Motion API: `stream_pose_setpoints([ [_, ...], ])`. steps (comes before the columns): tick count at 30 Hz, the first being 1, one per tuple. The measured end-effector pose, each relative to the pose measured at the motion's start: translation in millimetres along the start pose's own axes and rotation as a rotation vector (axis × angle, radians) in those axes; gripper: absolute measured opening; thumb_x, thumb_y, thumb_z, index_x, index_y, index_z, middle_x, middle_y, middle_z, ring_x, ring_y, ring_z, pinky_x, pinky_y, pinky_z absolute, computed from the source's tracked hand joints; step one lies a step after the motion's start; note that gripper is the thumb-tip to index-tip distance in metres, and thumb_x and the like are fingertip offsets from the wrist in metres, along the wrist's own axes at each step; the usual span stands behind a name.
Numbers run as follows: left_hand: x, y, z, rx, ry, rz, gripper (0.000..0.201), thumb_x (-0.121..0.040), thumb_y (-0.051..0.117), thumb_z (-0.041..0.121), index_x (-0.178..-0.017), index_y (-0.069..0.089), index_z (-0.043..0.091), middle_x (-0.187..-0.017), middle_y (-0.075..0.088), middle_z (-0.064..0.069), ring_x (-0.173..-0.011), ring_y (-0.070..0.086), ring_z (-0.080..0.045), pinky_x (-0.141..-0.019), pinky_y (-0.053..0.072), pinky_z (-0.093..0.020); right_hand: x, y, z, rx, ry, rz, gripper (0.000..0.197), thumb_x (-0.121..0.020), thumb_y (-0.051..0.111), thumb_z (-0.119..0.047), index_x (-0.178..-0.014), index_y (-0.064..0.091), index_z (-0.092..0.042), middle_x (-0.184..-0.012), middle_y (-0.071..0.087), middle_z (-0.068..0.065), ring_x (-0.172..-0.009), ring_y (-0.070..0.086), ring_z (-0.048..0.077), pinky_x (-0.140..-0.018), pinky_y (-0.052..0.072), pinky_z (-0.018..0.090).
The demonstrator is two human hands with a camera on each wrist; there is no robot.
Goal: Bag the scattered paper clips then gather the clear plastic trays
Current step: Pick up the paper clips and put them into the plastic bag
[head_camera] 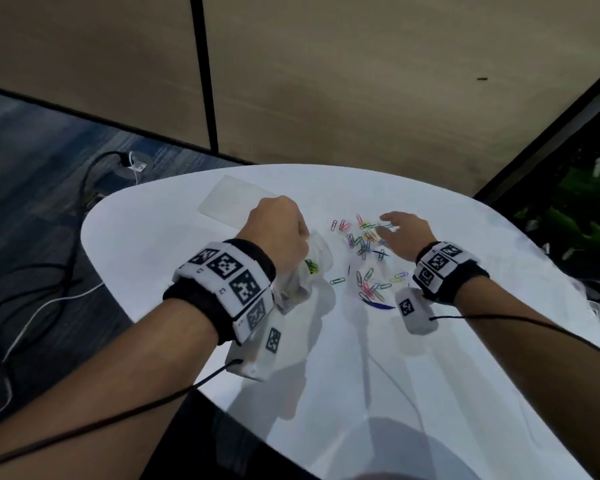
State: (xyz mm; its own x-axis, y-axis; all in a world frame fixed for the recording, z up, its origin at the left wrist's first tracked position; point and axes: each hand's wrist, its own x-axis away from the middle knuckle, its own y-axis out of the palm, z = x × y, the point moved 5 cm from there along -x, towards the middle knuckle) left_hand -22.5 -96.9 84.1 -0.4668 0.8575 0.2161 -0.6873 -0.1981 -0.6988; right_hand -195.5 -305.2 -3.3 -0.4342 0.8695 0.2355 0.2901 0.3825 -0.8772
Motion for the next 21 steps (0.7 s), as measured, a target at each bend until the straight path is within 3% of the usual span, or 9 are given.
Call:
stream_pose_setpoints([
  [1,-1.3,-0.2,-2.4,-0.002,-0.001,0.002,0.025,-0.086,0.057,-0.001,-0.099,0.076,0.009,-0.082,0.068,-0.009,-0.089,0.072,-0.029,-0.086,0.06,-0.037,-12.7,9.5,19.3,0.097,0.096,-0.032,0.052,-0.097,0.051,-0.035,-0.142,0.045,-0.008,-0.145,0.048,0.016,-0.131,0.047,0.032,-0.11,0.037,0.038],
  [3,-3.6,0.7,-4.8,-0.008,0.002,-0.001,0.024,-0.087,0.058,0.0,-0.098,0.076,0.009,-0.076,0.064,-0.005,-0.087,0.072,-0.029,-0.084,0.061,-0.037,-34.3,29.3,42.9,0.129,0.195,-0.074,0.066,-0.1,0.042,-0.042,-0.151,0.024,-0.006,-0.155,0.03,0.019,-0.14,0.034,0.036,-0.114,0.03,0.042],
  [6,-5.5,2.0,-4.5,-0.02,0.012,-0.004,0.025,-0.087,0.056,0.0,-0.099,0.076,0.009,-0.077,0.063,-0.004,-0.086,0.072,-0.029,-0.082,0.061,-0.036,-58.9,47.1,32.2,0.172,0.171,-0.058,0.059,-0.101,0.035,-0.041,-0.15,0.026,-0.01,-0.153,0.028,0.021,-0.139,0.03,0.041,-0.114,0.028,0.05],
  [10,-8.2,3.8,-3.6,-0.024,0.013,-0.006,0.025,-0.087,0.056,-0.001,-0.101,0.075,0.008,-0.071,0.059,0.0,-0.086,0.071,-0.027,-0.083,0.06,-0.035,-71.6,72.6,-11.7,0.254,-0.036,-0.113,0.058,-0.097,0.029,-0.048,-0.147,0.029,-0.02,-0.152,0.029,0.019,-0.136,0.033,0.043,-0.11,0.032,0.055],
  [14,-8.2,5.7,-3.6,-0.017,0.017,0.006,0.021,-0.088,0.059,0.002,-0.099,0.076,0.009,-0.079,0.064,-0.003,-0.084,0.072,-0.027,-0.083,0.061,-0.036,-47.4,97.1,-36.2,0.524,-0.33,-0.143,0.056,-0.097,0.038,-0.035,-0.149,0.025,-0.018,-0.155,0.022,0.02,-0.137,0.031,0.042,-0.107,0.036,0.054],
  [16,-7.6,5.3,-4.2,-0.011,0.016,0.008,0.02,-0.089,0.061,0.003,-0.1,0.076,0.008,-0.087,0.069,-0.007,-0.085,0.072,-0.028,-0.084,0.061,-0.037,-35.4,99.9,-35.2,0.632,-0.446,-0.114,0.052,-0.094,0.049,-0.024,-0.142,0.032,-0.012,-0.144,0.036,0.017,-0.123,0.047,0.037,-0.09,0.047,0.044],
  [18,-6.9,4.0,-4.8,-0.003,0.014,0.011,0.021,-0.088,0.06,0.002,-0.099,0.076,0.009,-0.092,0.071,-0.009,-0.086,0.072,-0.028,-0.085,0.061,-0.037,-26.8,97.3,-31.0,0.666,-0.519,-0.087,0.035,-0.087,0.058,-0.01,-0.121,0.05,-0.008,-0.12,0.054,0.011,-0.101,0.06,0.03,-0.071,0.044,0.034],
  [20,-5.9,2.9,-5.4,-0.006,0.01,0.012,0.022,-0.087,0.059,0.001,-0.099,0.076,0.009,-0.093,0.072,-0.009,-0.088,0.072,-0.027,-0.086,0.061,-0.037,-15.8,89.4,-29.0,0.681,-0.53,-0.082,0.013,-0.085,0.055,-0.003,-0.095,0.063,-0.006,-0.096,0.064,0.011,-0.086,0.064,0.03,-0.065,0.043,0.031],
  [21,-5.3,2.6,-5.8,-0.012,0.007,0.011,0.023,-0.087,0.059,0.0,-0.1,0.075,0.01,-0.094,0.072,-0.009,-0.089,0.072,-0.027,-0.086,0.06,-0.036,-12.7,85.1,-25.6,0.686,-0.505,-0.083,0.013,-0.084,0.053,-0.001,-0.087,0.065,-0.005,-0.088,0.064,0.01,-0.081,0.064,0.03,-0.064,0.043,0.031],
])
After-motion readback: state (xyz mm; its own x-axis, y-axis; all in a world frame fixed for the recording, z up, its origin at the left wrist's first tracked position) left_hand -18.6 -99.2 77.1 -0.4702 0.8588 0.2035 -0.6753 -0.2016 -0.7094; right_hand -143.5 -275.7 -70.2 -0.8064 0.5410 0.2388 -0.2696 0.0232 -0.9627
